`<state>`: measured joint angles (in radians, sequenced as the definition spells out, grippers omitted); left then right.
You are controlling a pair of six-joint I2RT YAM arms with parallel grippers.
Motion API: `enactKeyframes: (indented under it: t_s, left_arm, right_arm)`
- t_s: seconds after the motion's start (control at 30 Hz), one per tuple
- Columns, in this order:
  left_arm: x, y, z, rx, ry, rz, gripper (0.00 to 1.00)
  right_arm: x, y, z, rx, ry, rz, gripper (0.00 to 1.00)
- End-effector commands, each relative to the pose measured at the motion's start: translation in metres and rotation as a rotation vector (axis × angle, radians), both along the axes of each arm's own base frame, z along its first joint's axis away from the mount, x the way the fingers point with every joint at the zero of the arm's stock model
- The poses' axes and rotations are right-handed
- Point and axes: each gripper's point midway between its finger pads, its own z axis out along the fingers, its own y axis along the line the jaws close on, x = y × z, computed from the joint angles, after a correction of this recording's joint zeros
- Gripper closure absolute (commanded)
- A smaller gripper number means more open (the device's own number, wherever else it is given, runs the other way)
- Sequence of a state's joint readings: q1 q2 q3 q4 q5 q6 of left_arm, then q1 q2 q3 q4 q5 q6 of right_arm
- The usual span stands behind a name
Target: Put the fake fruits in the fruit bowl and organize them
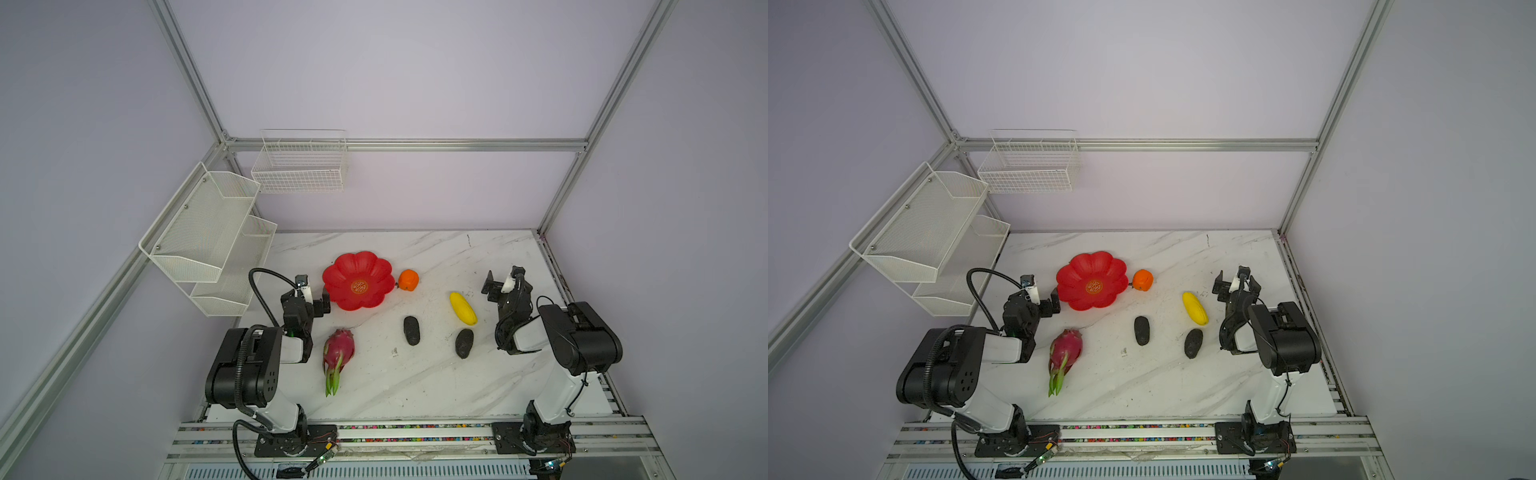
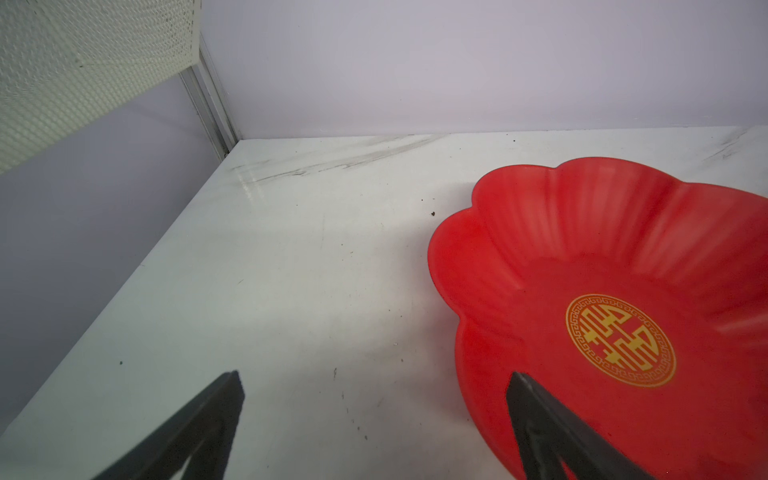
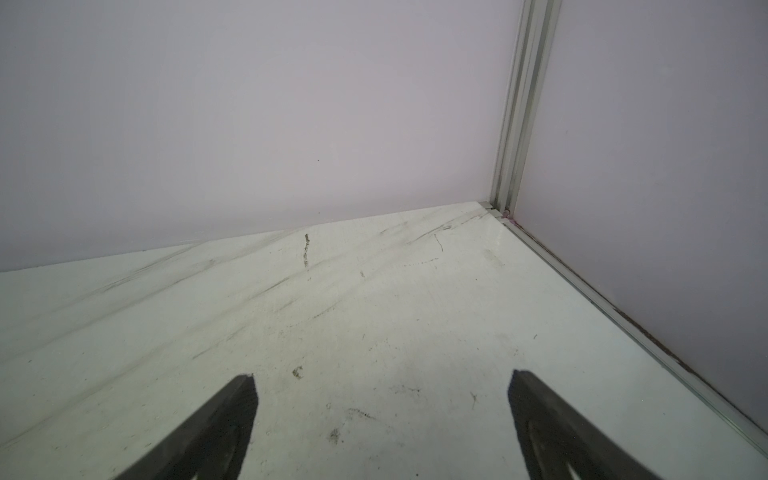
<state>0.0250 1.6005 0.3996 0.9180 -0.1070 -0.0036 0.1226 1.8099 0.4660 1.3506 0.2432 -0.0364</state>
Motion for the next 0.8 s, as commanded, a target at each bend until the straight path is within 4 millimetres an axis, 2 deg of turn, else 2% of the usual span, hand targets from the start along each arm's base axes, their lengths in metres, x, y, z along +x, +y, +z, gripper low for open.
enactKeyframes:
  t_s: [0.0, 0.07, 0.17, 0.23, 0.3, 0.33, 0.4, 0.47, 0.57, 0.63, 0.67, 0.77]
  left_arm:
    - [-0.005, -0.002, 0.01, 0.006, -0.039, -0.013, 0.0]
    - [-0.005, -0.001, 0.014, 0.012, -0.049, -0.007, 0.0]
    - [-0.011, 0.008, 0.038, 0.005, -0.063, 0.047, 0.0]
    - [-0.019, 0.008, 0.056, -0.003, -0.089, 0.056, 0.0]
    - [-0.031, 0.008, 0.069, -0.038, -0.095, 0.089, 0.0]
    - [-0.036, 0.004, 0.073, -0.077, -0.081, 0.094, 0.0]
    - [-0.042, -0.016, 0.084, -0.137, -0.053, 0.039, 0.0]
    - [-0.046, -0.053, 0.09, -0.165, -0.016, -0.065, 0.0]
    - [-0.054, -0.102, 0.086, -0.14, 0.091, -0.191, 0.0]
    - [-0.065, -0.124, 0.075, -0.151, 0.212, -0.24, 0.0]
    - [-0.075, -0.129, 0.067, -0.166, 0.288, -0.222, 0.0]
    - [-0.11, -0.121, 0.044, -0.089, 0.463, -0.073, 0.0]
  right_arm:
    - [-0.012, -0.006, 0.017, -0.005, -0.064, -0.018, 0.03]
    - [-0.034, -0.021, 0.036, 0.037, -0.143, -0.097, 0.03]
    - [-0.069, -0.034, 0.066, 0.073, -0.242, -0.149, 0.03]
    - [-0.075, -0.033, 0.082, 0.136, -0.248, -0.143, 0.03]
    - [-0.063, -0.019, 0.087, 0.176, -0.122, -0.072, 0.03]
    - [-0.058, -0.01, 0.091, 0.182, -0.076, -0.036, 0.03]
    - [-0.051, 0.008, 0.097, 0.184, -0.016, 0.03, 0.03]
    - [-0.042, 0.033, 0.101, 0.196, 0.055, 0.139, 0.03]
    - [-0.033, 0.094, 0.102, 0.228, 0.143, 0.41, 0.03]
    - [-0.033, 0.133, 0.103, 0.222, 0.204, 0.521, 0.03]
    - [-0.036, 0.15, 0.107, 0.219, 0.217, 0.567, 0.03]
    - [-0.055, 0.188, 0.116, 0.241, 0.216, 0.687, 0.03]
